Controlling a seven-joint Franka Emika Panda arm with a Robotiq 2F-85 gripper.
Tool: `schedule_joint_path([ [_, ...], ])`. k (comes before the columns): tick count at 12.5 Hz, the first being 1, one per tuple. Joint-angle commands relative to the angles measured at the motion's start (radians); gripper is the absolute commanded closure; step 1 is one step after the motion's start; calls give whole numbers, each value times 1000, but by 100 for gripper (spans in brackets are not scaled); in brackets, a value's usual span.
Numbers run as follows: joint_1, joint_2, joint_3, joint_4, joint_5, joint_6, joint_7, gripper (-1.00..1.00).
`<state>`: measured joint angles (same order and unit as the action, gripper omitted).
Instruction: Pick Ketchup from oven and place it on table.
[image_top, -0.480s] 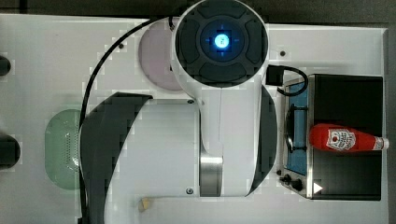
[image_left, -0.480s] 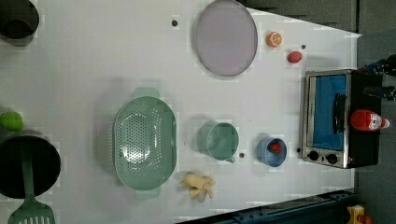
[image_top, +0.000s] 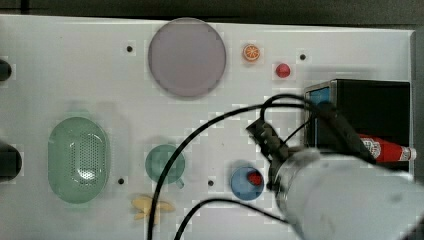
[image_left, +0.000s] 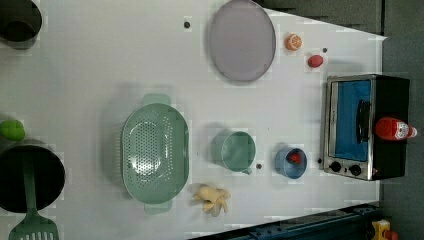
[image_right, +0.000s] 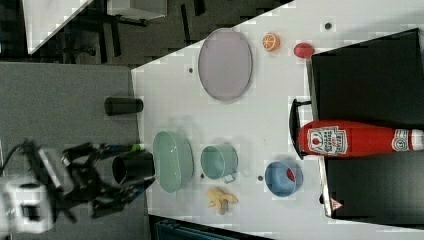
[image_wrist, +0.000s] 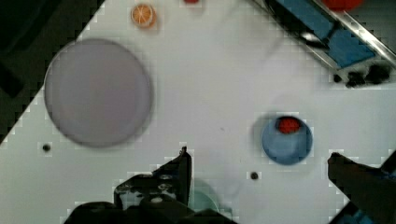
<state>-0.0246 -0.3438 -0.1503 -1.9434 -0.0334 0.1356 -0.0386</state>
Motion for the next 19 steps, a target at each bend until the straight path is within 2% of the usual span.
schedule_joint_path([
  [1, -25, 88, -66, -2, -15, 54, -28, -100],
  [5, -41, 160, -206, -1, -15, 167, -33, -100],
  [8, -48, 281, -362, 15, -15, 331, -33, -100],
  [11, -54, 409, -447, 26, 16, 395, -22, -100],
  [15, -59, 558, -488, 42, 200, 439, 44, -100],
  [19, -61, 642, -490, 40, 206, 442, 86, -100],
])
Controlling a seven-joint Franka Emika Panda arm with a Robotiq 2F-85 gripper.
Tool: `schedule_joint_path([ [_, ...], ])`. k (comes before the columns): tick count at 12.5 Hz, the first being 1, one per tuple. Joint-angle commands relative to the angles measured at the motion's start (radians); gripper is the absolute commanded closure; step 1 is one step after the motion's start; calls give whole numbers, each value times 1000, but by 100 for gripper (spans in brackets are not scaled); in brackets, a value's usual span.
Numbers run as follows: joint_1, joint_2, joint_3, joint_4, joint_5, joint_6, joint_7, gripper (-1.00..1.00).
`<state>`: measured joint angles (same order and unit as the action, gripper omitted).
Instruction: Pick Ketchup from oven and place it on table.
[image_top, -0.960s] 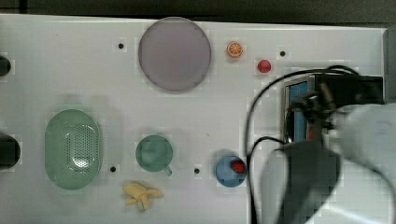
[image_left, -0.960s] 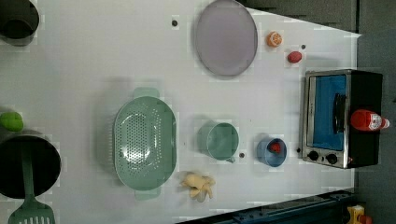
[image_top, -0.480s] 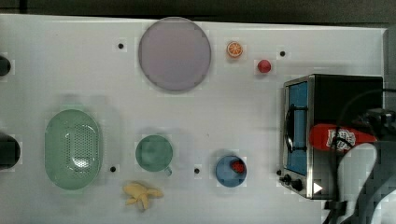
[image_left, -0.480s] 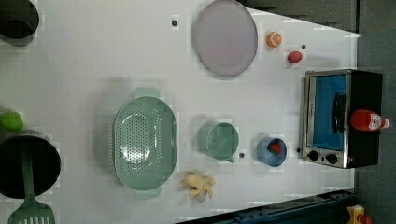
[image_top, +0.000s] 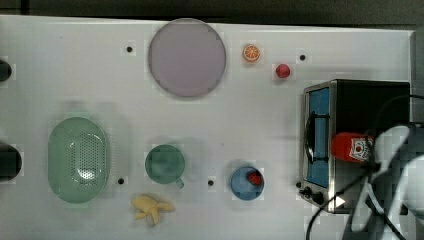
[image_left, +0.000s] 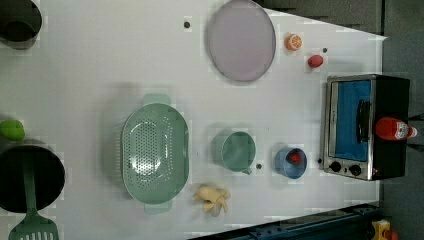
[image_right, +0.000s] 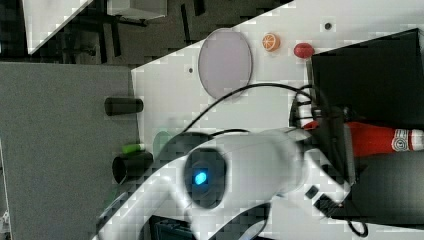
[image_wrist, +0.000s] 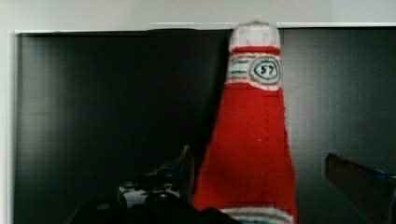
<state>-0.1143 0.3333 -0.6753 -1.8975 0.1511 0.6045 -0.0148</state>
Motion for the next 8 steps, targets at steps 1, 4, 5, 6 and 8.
schedule_joint_path([
  [1, 29, -30, 35, -12, 22, -27, 63, -100],
  [4, 32, -34, 36, -21, 21, -12, 62, -23],
  [5, 32, -38, 35, -20, 21, -14, 62, -23],
  [6, 35, -45, 38, -11, 19, -22, 62, -23],
  [8, 78, -93, 46, 74, 0, -121, 59, -23],
])
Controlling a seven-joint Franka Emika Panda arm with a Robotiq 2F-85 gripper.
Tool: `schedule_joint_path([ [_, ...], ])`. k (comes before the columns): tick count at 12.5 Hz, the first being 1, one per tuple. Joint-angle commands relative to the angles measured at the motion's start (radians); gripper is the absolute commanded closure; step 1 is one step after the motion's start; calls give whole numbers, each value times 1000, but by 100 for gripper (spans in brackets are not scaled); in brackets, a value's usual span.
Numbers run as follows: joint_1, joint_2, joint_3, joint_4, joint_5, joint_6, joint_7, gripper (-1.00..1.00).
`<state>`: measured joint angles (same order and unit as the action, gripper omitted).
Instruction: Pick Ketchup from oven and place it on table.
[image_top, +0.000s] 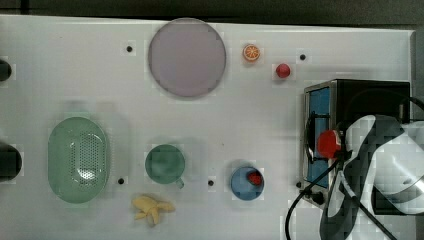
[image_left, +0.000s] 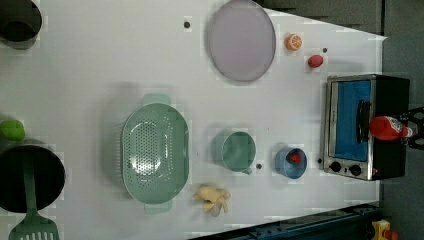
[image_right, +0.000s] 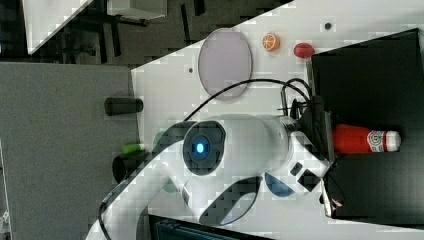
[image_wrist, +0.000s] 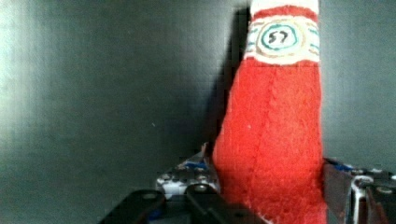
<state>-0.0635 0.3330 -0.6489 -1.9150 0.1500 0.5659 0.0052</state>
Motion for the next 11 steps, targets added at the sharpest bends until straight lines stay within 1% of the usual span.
schedule_joint_path([
  [1, 50, -113, 33, 126, -23, -131, 39, -23],
  [2, 75, -131, 55, 157, -44, -176, 39, -23],
  [3, 125, -166, 123, 192, -53, -217, 39, -23],
  [6, 184, -188, 283, 185, -53, -219, 39, -23],
  [7, 193, -187, 322, 175, -53, -218, 39, -23],
  [8, 210, -186, 398, 143, -53, -217, 39, -23],
  [10, 221, -187, 449, 94, -53, -210, 39, -23],
  [11, 226, -187, 471, 44, -53, -187, 39, -23],
])
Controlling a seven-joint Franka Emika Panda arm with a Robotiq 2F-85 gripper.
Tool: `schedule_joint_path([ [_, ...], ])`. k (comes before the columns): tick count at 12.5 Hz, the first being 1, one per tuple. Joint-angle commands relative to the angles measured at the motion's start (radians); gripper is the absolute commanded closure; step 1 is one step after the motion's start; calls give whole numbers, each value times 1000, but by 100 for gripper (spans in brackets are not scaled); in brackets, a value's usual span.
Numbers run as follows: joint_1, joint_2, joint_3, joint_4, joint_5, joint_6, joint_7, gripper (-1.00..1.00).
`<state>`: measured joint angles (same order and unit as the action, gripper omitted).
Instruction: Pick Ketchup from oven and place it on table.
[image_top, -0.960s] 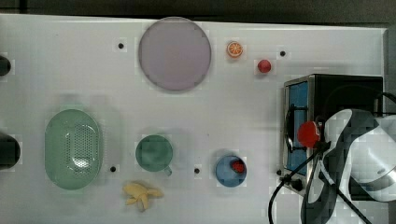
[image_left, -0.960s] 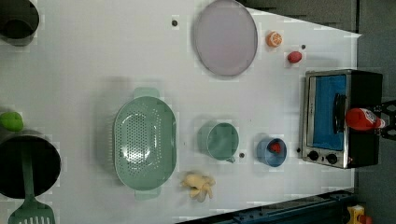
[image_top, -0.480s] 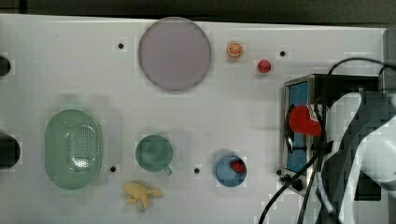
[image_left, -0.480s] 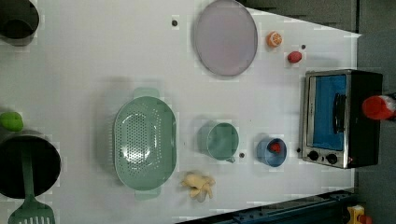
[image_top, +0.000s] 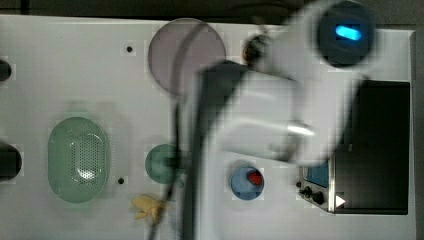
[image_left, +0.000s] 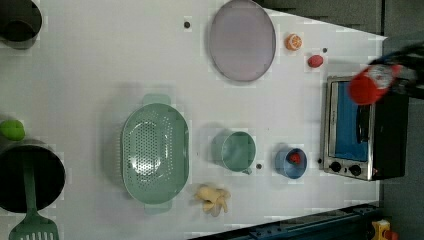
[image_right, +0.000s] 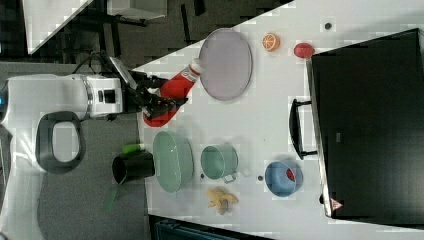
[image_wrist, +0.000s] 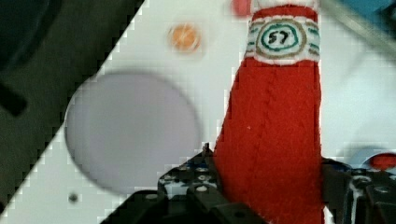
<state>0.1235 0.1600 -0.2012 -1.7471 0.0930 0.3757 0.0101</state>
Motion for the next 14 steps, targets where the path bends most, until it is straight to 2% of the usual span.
schedule_joint_path([
  [1, 41, -15, 28, -168, 3, 38, 34, -23],
  [5, 38, -12, 20, -384, -20, 265, 34, -23],
  [7, 34, -1, 13, -455, -23, 342, 34, -23],
  [12, 33, 119, -9, -524, -23, 510, 34, -23],
  [13, 33, 141, -10, -528, -23, 528, 34, -26],
  [14, 33, 160, -10, -528, -23, 555, 34, -42],
])
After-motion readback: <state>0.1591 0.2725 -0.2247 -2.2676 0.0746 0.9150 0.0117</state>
